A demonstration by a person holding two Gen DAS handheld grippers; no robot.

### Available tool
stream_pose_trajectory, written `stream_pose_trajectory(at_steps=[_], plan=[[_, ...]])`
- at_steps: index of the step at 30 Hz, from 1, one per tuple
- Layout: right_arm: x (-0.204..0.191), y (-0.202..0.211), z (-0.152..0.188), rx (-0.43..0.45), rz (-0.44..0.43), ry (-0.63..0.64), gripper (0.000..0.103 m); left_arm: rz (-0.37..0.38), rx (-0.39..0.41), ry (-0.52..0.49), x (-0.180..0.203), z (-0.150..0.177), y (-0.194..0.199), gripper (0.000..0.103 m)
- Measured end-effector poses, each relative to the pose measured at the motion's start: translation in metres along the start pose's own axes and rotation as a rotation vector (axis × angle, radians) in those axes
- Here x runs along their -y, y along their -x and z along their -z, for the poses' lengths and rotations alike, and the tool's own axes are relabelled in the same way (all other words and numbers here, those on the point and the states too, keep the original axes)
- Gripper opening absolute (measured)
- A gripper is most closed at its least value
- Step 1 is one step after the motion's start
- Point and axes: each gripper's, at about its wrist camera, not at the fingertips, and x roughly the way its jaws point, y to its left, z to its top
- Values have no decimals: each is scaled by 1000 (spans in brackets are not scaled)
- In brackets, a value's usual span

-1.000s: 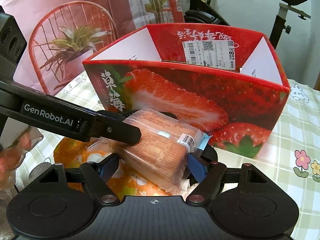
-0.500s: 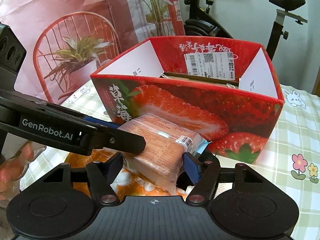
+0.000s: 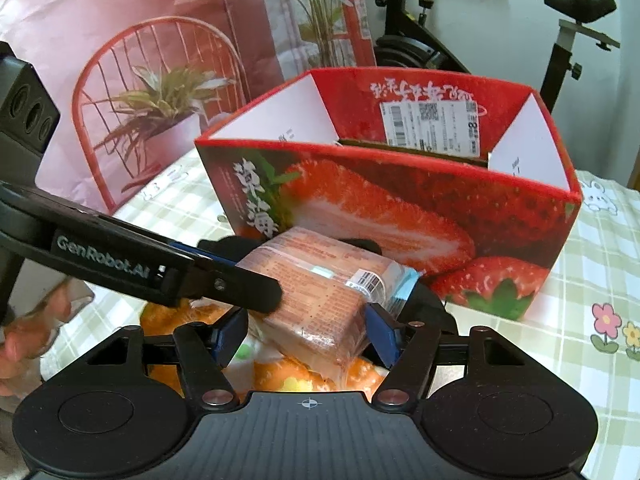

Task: Organize soft objects
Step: 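Carry the wrapped cake with the left tool over the red box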

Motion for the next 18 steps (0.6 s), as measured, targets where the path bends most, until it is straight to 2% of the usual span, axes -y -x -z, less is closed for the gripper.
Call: stream_pose_trajectory(at_steps=[3,5,10,13,18], plan=[[2,-3,4,-2,11,-10,69,26,-11,37,-9,2,-4,52],[4,-5,5,-5,28,-14,78,34,-15,46,-11,2,-7,52],[12,-11,8,-12,39,-48,90,41,-17,50,-13,2,-11,54],[16,-15,9,-16,25,-66,89,46,-18,63,-17,3,-12,56],[17,-24,10,-31,-34,-93,81,73,-16,63,-16,5,-14,53]])
